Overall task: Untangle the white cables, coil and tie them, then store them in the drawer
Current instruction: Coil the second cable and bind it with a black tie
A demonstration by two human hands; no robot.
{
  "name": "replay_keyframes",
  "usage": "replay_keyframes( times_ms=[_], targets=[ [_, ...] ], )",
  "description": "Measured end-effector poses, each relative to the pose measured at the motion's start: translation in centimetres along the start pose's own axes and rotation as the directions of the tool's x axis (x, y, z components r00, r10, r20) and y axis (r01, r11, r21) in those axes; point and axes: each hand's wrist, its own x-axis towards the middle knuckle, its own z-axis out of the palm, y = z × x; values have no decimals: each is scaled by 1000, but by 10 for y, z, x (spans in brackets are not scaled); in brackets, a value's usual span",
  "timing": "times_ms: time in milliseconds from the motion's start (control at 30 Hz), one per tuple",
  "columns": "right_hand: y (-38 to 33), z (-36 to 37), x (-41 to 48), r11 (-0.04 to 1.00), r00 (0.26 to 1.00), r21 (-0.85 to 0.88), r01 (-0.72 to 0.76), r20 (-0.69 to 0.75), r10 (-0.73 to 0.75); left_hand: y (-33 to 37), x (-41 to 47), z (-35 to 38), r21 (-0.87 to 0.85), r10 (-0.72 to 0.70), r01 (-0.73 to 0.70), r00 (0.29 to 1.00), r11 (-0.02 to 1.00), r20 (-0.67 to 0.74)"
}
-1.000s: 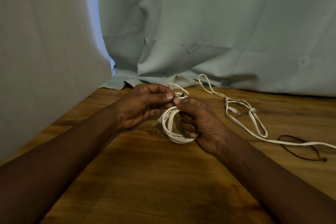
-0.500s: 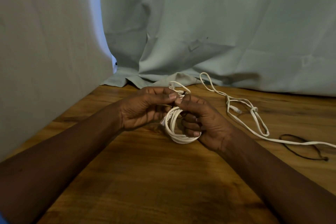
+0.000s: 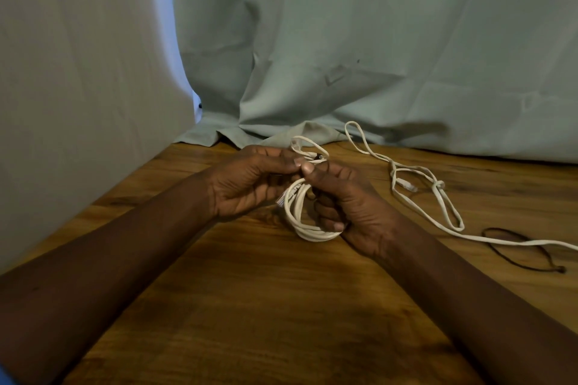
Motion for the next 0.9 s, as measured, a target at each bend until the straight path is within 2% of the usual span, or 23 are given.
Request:
replay_keyframes(
  times_ms=[200, 267, 433, 533, 700, 900],
  targets=[
    [2, 1, 0, 999, 999, -17, 32, -15, -33, 6, -3, 7, -9, -16, 16, 1000, 1000, -23],
    [1, 2, 0, 999, 1000, 29, 28, -8, -27, 6, -3, 9, 32, 28, -26, 997, 999, -78],
    [-3, 4, 0, 998, 1000, 60, -4, -21, 6, 0, 1, 10, 260, 197, -142, 960, 955, -198],
    [-5, 3, 1, 997, 998, 63, -35, -47, 38, -1, 2, 15, 290, 266, -193, 934, 937, -238],
    [-4, 2, 2, 995, 996, 68, -73, -54, 76, 9, 1, 18, 310, 353, -236, 842, 921, -409],
    [-5, 4, 2, 992, 992, 68, -110, -58, 114, 12, 0, 23, 326, 372, -247, 833, 913, -409]
  ],
)
